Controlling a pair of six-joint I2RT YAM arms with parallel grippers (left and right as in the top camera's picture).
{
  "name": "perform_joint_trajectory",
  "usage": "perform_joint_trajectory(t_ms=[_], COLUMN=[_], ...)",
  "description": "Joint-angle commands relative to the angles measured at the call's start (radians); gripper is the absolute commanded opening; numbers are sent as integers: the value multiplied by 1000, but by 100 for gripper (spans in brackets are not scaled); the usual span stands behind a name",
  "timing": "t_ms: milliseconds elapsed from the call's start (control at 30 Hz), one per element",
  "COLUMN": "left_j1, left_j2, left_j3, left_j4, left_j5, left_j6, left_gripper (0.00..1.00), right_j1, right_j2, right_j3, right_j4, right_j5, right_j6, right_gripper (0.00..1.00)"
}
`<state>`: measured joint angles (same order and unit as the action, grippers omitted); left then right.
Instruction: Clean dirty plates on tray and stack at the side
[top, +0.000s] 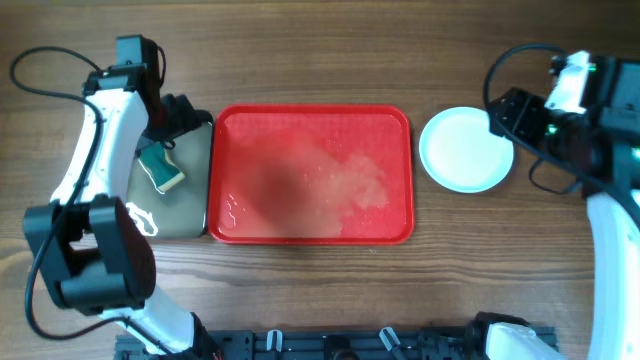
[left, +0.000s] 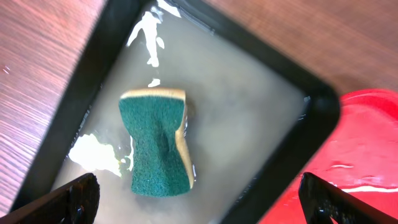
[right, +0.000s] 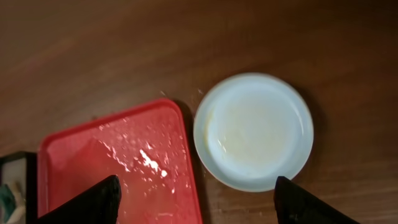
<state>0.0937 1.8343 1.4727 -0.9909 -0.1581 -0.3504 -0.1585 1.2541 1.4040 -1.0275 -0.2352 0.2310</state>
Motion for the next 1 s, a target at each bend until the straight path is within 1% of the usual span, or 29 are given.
perform_joint_trajectory(t_ms=[0, 67, 100, 200, 267, 367, 467, 533, 600, 667, 767, 800, 867, 933, 967], left_j1=[2, 2, 2, 2, 2, 2, 2, 2, 2, 2, 2, 2, 2, 2, 2], left_j2=[-19, -19, -19, -19, -19, -19, -19, -19, -19, -19, -19, -19, -19, -19, -19], left_j3=[14, 14, 14, 14, 14, 14, 14, 14, 14, 14, 14, 14, 14, 14, 14], left_j4=[0, 0, 0, 0, 0, 0, 0, 0, 0, 0, 0, 0, 0, 0, 0], left_j5=[12, 12, 12, 12, 12, 12, 12, 12, 12, 12, 12, 12, 12, 12, 12], left_j6=[-6, -6, -6, -6, -6, -6, -6, -6, -6, -6, -6, -6, -6, -6, -6], left_gripper=[100, 100, 100, 100, 100, 100, 100, 100, 100, 100, 100, 100, 100, 100, 100], right_j1=[5, 5, 5, 5, 5, 5, 5, 5, 5, 6, 64, 97, 127, 132, 133], right_j2=[-130, -197, -237, -362, -394, -412, -409, -405, -405, -430, -554, -637, -761, -917, -987], right_j3=[69, 71, 71, 71, 71, 71, 66, 51, -4, -128, -419, -580, -808, -1055, -1143], right_j4=[-26, -25, -28, -40, -40, -52, -70, -37, 47, 192, 467, 605, 781, 938, 982], right_j5=[2, 2, 1, -2, -2, 3, 56, 48, -23, -64, -78, -81, -81, -80, -80], right_j6=[-52, -51, -46, -45, -45, -50, -64, -86, -167, -177, -175, -173, -140, -93, -87], right_gripper=[79, 80, 100, 100, 100, 100, 100, 100, 100, 100, 100, 100, 100, 100, 100])
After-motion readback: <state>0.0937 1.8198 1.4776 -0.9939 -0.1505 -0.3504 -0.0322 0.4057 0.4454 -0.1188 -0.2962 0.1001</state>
